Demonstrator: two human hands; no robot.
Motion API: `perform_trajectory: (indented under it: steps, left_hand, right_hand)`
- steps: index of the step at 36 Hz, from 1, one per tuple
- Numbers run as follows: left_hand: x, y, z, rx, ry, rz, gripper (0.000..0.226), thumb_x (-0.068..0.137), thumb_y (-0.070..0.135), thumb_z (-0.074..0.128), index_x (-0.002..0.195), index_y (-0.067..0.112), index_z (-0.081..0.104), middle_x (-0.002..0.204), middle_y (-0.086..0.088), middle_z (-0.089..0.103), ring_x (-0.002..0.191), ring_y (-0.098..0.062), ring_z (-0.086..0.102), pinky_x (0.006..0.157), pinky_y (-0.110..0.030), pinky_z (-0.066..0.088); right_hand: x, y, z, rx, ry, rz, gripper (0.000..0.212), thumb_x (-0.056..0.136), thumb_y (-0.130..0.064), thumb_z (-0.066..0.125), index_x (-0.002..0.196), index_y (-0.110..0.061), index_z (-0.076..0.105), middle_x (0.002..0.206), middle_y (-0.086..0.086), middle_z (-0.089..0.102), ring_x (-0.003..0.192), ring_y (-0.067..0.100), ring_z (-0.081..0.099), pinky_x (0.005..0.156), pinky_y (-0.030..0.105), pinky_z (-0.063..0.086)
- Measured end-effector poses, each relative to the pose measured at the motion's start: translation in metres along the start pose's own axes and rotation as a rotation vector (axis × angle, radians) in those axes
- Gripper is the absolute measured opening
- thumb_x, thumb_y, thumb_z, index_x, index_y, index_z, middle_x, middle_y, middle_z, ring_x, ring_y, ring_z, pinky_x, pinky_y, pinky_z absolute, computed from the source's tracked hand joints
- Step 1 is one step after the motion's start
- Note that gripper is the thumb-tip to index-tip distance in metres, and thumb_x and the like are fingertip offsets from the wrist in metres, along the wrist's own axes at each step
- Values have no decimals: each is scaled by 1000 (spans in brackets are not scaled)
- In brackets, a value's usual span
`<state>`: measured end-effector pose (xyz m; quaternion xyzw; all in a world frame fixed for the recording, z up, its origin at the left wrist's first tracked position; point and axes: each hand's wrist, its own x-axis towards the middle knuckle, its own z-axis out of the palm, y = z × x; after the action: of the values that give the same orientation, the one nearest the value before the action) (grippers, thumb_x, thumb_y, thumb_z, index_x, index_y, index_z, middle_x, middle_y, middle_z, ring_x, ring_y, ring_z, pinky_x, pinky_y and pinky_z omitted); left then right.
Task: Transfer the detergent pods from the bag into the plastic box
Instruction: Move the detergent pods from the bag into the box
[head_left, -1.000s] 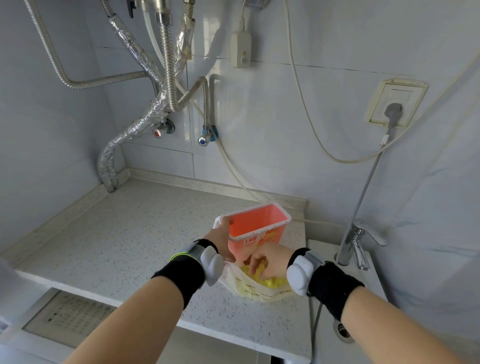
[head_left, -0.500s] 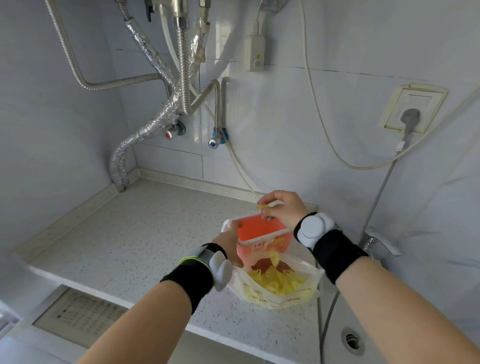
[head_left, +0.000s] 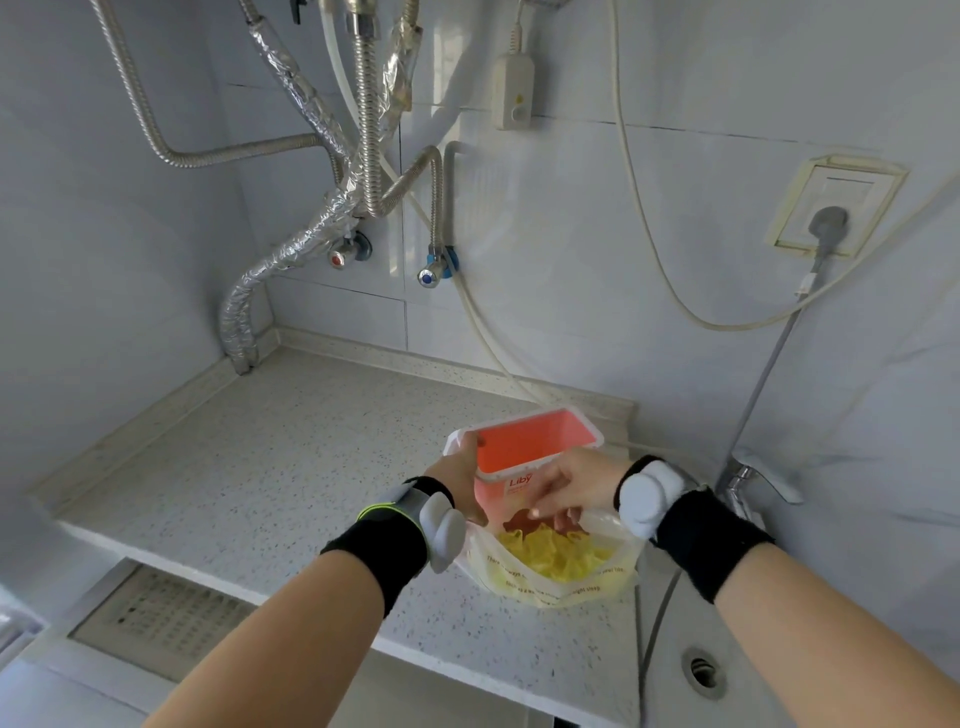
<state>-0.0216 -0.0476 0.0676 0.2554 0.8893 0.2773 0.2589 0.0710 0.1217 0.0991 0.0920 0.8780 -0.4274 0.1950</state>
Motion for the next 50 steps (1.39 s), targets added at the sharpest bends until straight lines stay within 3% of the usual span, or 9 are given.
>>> perform_trajectory:
  steps: [5, 9, 15, 23, 28, 32, 40, 43, 50]
  left_hand:
    - [-1, 0, 1, 73, -1, 16, 99, 75, 7, 72, 143, 28, 3, 121, -13, 55, 76, -24, 60, 68, -35, 54]
    - [-4, -1, 1, 51, 2, 6, 99, 73, 9, 73, 141, 33, 5, 117, -9, 54, 73, -23, 61, 67, -36, 55]
    - [-4, 2, 1, 42, -3, -4, 93, 76, 12, 68, 140, 33, 5, 96, -6, 55, 64, -21, 63, 61, -33, 55]
    - [-3, 2, 2, -11, 2, -16, 81, 82, 13, 61, 140, 30, 7, 96, -7, 54, 59, -22, 61, 53, -29, 50]
    - [-1, 2, 1, -9, -1, -16, 79, 84, 13, 60, 141, 28, 7, 99, -7, 53, 60, -21, 60, 51, -27, 47]
    - [0, 2, 1, -1, -7, -13, 81, 82, 8, 63, 141, 26, 9, 115, -11, 52, 64, -22, 59, 55, -29, 52]
    - [0, 2, 1, -14, 12, -25, 73, 86, 9, 57, 141, 24, 10, 105, -9, 51, 56, -19, 58, 45, -22, 42]
    - [-1, 2, 1, 12, 14, -18, 75, 84, 8, 58, 141, 24, 11, 107, -12, 55, 54, -17, 58, 43, -20, 42]
    - [-2, 0, 0, 106, 11, 22, 94, 72, 8, 75, 140, 24, 11, 123, -10, 51, 83, -28, 62, 72, -36, 54]
  right_hand:
    - [11, 17, 25, -448, -114, 46, 57, 79, -14, 71, 132, -14, 51, 131, -1, 55, 114, 11, 53, 87, 18, 40]
    - [17, 24, 37, -573, -136, 13, 56, 73, -18, 76, 126, -17, 56, 143, -2, 41, 130, 21, 41, 106, 35, 37]
    - [18, 21, 39, -612, -45, -1, 21, 76, -10, 68, 96, -9, 66, 125, 5, 48, 117, 27, 46, 92, 31, 37]
    - [5, 31, 23, -529, 89, -60, 16, 77, -23, 69, 92, -18, 66, 104, -5, 63, 92, 17, 59, 78, 27, 45]
    - [-3, 31, 13, -144, 163, -59, 7, 82, -13, 67, 80, -17, 62, 92, 3, 66, 77, 11, 60, 79, 27, 51]
    - [-9, 31, 8, 221, 136, 5, 11, 86, -2, 60, 82, -12, 60, 81, 6, 66, 54, 11, 66, 60, 25, 54]
    - [-14, 3, -19, 650, 264, -127, 7, 91, 0, 50, 91, -4, 56, 75, 18, 66, 54, 25, 66, 50, 29, 52]
    - [-2, -14, -28, 626, 342, -157, 2, 91, -8, 54, 92, -8, 53, 81, 19, 65, 56, 25, 67, 48, 27, 50]
    - [27, -31, -16, 244, 339, -35, 16, 91, -30, 54, 100, -18, 49, 86, 6, 63, 52, 19, 62, 47, 23, 46]
